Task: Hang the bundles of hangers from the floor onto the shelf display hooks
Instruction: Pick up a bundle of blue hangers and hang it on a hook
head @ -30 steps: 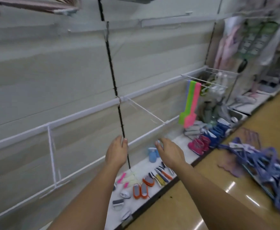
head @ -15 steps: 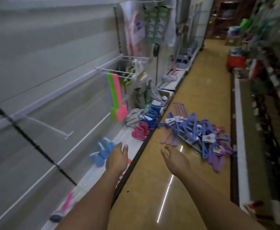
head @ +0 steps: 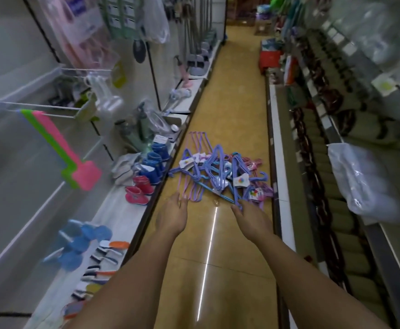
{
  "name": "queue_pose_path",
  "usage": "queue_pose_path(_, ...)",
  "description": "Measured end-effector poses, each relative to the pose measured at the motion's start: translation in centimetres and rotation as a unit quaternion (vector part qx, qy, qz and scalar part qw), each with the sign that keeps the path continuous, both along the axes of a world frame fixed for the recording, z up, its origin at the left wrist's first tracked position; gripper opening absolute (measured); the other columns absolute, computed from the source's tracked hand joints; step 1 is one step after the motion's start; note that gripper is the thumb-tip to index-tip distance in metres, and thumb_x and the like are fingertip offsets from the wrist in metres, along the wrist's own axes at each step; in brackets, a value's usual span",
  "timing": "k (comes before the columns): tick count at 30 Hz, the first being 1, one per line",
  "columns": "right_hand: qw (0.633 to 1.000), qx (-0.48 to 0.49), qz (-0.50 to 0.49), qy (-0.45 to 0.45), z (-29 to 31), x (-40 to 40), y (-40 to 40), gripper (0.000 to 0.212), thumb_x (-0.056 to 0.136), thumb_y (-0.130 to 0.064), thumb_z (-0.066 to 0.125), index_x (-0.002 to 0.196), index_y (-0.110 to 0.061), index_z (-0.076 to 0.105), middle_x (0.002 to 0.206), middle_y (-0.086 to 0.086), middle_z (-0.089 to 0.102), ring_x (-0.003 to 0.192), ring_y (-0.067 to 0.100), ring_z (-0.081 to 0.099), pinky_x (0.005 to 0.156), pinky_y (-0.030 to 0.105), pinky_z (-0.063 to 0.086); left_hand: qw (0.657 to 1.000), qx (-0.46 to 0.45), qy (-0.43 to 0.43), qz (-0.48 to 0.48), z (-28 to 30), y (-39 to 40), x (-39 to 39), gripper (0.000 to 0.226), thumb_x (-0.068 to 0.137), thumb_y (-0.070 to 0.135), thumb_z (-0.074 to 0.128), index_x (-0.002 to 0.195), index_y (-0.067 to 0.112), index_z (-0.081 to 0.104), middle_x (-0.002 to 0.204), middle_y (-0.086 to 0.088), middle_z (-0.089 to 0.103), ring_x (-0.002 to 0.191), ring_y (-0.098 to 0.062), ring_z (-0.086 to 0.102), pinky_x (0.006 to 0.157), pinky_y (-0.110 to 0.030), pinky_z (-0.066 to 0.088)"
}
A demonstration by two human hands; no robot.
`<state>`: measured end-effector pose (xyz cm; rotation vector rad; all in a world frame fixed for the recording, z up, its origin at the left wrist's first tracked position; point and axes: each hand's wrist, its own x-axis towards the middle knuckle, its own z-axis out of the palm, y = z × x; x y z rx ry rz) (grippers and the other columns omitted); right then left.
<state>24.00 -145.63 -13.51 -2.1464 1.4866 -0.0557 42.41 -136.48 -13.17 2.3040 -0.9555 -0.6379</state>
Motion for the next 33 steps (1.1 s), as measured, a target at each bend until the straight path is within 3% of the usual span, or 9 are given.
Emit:
queue_pose_path(6,0.999,-0.003,-0.036,-0.007,-0.5,-0.5,-6.7,0.039,0.100,-0.045,0.031,0.118,-0.020,0.054,0.117,0.006,0.062,0.105,0.026,0.058,0.082,0.037,0.048,0.999,0.007,-0.003,-0.038,-0.8,-7.9,0.1,0.048,0.103,0.036,0.029,0.144,0.012,0.037,0.147,-0.009,0.042,0.132,-0.026,0.041,0.103,-0.034,0.034)
queue_pose_path(12,0.998,-0.020,-0.061,-0.011,-0.1,2.4,-13.9,0.040,0.101,-0.042,0.032,0.128,-0.020,0.051,0.122,0.004,0.060,0.107,0.021,0.057,0.071,0.029,0.039,0.997,-0.005,-0.004,-0.075,-1.9,-16.0,3.6,0.044,0.102,0.038,0.029,0.131,0.014,0.050,0.130,-0.009,0.056,0.116,-0.028,0.054,0.092,-0.037,0.044)
queue_pose_path(19,0.996,-0.008,-0.087,0.012,-0.3,8.1,-22.2,0.044,0.101,-0.046,0.030,0.134,-0.023,0.046,0.125,0.002,0.059,0.106,0.018,0.058,0.060,0.025,0.037,0.996,0.024,0.015,-0.084,-3.2,-25.0,9.8,0.051,0.102,0.041,0.026,0.137,0.010,0.046,0.137,-0.012,0.051,0.123,-0.031,0.050,0.094,-0.038,0.041)
queue_pose_path(28,0.995,0.007,-0.098,0.035,-2.8,12.8,-31.9,0.048,0.101,-0.047,0.029,0.137,-0.019,0.044,0.131,0.005,0.056,0.114,0.023,0.055,0.079,0.031,0.042,0.994,0.041,0.052,-0.086,-7.1,-33.8,14.1,0.047,0.101,0.040,0.028,0.138,0.016,0.045,0.133,-0.012,0.054,0.120,-0.031,0.051,0.091,-0.039,0.042)
queue_pose_path(33,0.997,0.001,-0.060,0.047,-4.2,15.0,-38.4,0.044,0.101,-0.045,0.030,0.130,-0.017,0.048,0.125,0.005,0.058,0.109,0.022,0.056,0.076,0.030,0.040,0.994,0.049,0.054,-0.080,-8.8,-39.2,15.3,0.046,0.102,0.039,0.029,0.133,0.013,0.050,0.129,-0.012,0.057,0.117,-0.030,0.053,0.090,-0.037,0.043)
